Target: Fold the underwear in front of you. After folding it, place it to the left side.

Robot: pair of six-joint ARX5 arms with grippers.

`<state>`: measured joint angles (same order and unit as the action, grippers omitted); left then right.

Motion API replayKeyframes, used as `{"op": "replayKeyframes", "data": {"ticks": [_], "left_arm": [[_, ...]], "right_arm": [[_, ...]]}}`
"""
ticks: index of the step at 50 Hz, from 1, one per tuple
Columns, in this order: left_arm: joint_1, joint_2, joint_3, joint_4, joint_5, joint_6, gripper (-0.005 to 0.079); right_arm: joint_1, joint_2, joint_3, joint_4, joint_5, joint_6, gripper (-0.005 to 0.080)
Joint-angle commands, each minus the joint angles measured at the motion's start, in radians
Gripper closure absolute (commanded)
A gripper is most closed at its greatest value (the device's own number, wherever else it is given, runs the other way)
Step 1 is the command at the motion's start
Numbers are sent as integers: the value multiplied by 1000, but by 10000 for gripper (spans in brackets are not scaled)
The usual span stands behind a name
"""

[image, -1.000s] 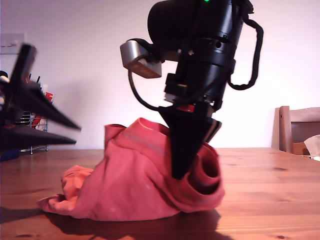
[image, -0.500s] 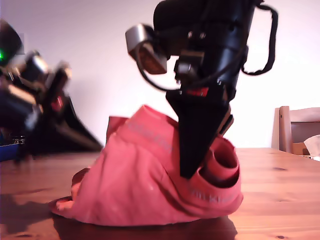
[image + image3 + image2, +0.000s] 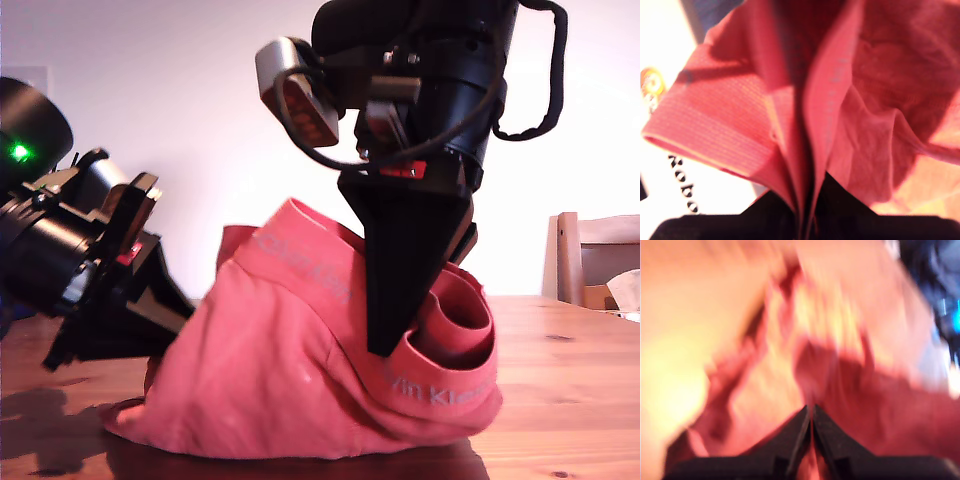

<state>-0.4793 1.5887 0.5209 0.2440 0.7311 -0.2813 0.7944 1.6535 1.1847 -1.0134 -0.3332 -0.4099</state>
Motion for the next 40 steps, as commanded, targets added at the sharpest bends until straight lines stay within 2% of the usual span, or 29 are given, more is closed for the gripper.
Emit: {"op": "replayKeyframes", "data": {"ticks": [1,14,21,40], "left_arm": [[-23,23,-3,-24,6,48,766],[-52,23,-3,-168,31,135,766],[-54,23,-3,-229,32,193,766],[-68,23,-3,-257,53,205,766]], "right_arm": [[8,-10,-17,-2,-8,-2,764],[-4,-10,-10,-31,-50,-10,764],[-24,-10,6,-1,-50,-11,764],[-77,-5,57,149,-48,-51,765]]}}
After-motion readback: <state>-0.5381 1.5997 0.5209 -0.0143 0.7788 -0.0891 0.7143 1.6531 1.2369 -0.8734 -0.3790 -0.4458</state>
